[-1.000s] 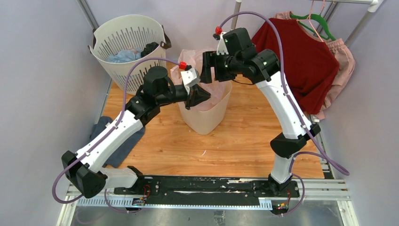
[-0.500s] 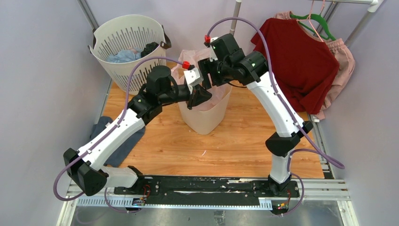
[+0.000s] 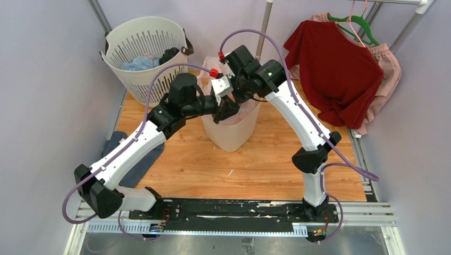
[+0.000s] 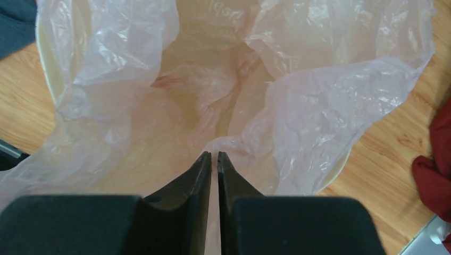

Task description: Put the trash bags into the trash bin

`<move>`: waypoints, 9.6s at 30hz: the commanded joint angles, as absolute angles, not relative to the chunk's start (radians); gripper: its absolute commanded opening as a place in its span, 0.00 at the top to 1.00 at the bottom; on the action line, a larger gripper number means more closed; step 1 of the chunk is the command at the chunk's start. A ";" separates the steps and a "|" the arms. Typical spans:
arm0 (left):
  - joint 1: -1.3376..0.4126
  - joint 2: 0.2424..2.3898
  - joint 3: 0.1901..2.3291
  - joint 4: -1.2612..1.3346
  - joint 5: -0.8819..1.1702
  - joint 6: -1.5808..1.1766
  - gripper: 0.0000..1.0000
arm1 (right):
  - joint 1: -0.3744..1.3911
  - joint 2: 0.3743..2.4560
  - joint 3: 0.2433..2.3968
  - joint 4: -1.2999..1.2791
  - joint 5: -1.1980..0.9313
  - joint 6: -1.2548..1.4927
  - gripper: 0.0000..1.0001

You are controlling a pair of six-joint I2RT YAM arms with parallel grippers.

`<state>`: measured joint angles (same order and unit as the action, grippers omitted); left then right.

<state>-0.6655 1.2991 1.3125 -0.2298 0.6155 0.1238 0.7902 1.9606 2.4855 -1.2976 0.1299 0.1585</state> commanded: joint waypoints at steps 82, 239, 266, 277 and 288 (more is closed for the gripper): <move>-0.295 1.398 1.453 -0.515 0.286 -0.042 0.32 | 0.565 1.189 1.509 -0.653 -0.053 0.300 1.00; -0.233 1.583 1.538 -0.627 -0.069 -0.017 0.86 | 0.229 1.582 1.479 -0.358 -0.179 0.169 1.00; -0.236 1.357 1.299 -0.631 -0.010 -0.092 0.86 | 0.216 1.440 1.226 -0.327 -0.199 0.181 1.00; -0.260 1.272 1.264 -0.632 0.111 -0.127 0.83 | 0.216 1.388 1.214 -0.403 -0.255 0.190 0.65; -0.273 1.244 1.199 -0.627 0.085 -0.123 0.84 | 0.185 1.285 1.309 -0.535 -0.194 0.261 0.46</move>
<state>-0.2672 1.2739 1.2045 -0.6331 0.0841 -0.1200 0.2020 1.3613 1.2263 -0.4854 -0.1738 0.2340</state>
